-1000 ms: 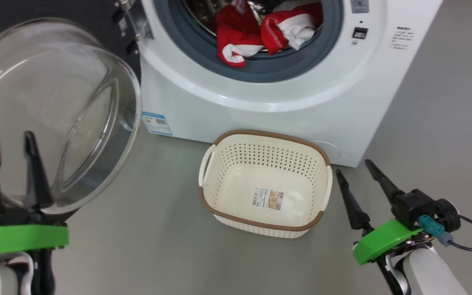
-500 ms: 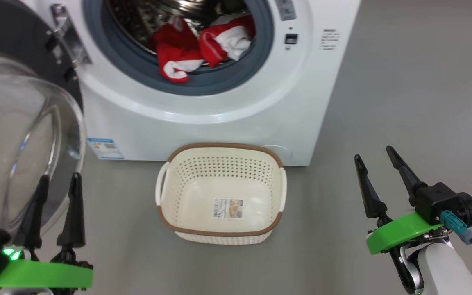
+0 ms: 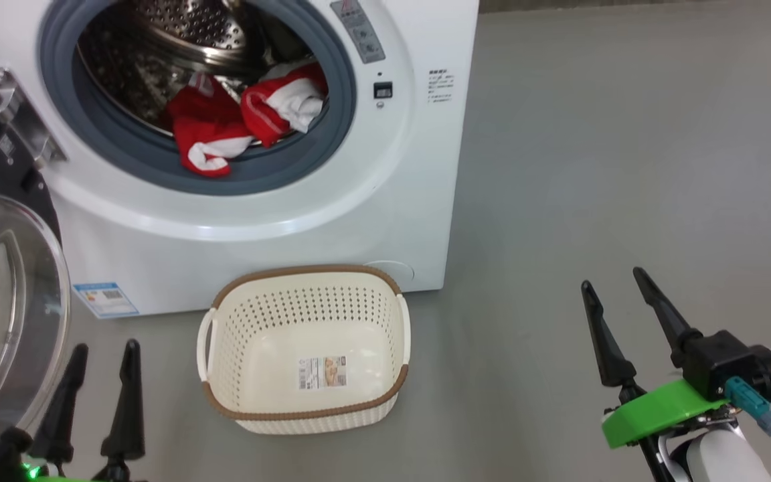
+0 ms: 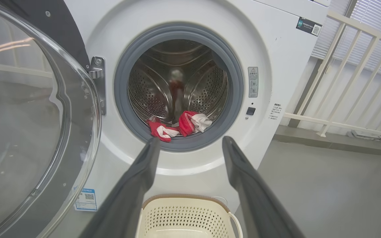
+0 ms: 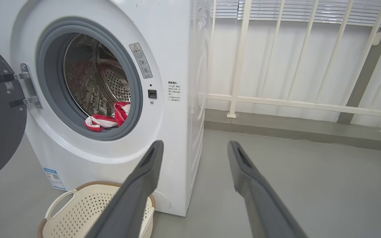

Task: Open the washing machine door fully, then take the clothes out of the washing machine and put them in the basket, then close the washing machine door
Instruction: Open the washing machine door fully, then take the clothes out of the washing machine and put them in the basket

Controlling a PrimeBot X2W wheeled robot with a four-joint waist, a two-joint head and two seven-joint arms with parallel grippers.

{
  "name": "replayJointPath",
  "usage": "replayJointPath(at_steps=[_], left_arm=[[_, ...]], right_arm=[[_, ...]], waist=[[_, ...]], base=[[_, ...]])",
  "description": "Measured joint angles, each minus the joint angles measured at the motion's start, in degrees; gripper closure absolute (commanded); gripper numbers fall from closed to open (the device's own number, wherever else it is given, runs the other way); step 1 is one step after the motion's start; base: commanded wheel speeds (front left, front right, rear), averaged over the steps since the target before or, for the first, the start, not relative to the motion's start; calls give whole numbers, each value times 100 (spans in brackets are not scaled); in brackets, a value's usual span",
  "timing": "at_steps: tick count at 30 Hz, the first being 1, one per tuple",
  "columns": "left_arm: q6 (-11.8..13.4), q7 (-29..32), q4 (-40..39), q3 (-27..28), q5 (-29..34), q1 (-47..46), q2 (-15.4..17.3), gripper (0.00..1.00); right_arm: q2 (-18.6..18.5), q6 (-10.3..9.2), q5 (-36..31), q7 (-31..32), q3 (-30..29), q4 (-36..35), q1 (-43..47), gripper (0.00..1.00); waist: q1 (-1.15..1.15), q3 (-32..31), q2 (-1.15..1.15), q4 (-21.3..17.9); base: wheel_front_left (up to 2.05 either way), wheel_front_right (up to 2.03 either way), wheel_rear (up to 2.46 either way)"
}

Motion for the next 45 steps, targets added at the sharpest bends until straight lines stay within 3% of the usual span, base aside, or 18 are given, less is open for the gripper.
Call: replayJointPath(at_steps=[12, 34, 45], left_arm=[[108, 0, 96, -76, 232, 438, 20, 0], [432, 144, -68, -176, 458, 573, 172, 0], [611, 203, -138, -176, 483, 575, 193, 0]], right_arm=[[23, 0, 37, 0, -231, -81, 482, 0], [35, 0, 54, 0, -236, -101, 611, 0], [35, 0, 58, 0, -177, -51, 611, 0]], waist=[[0, -451, 0, -138], [0, -507, 0, -3], [0, -486, 0, -22]], base=[[0, 0, 0], [1, -1, 1], [78, -119, 41]])
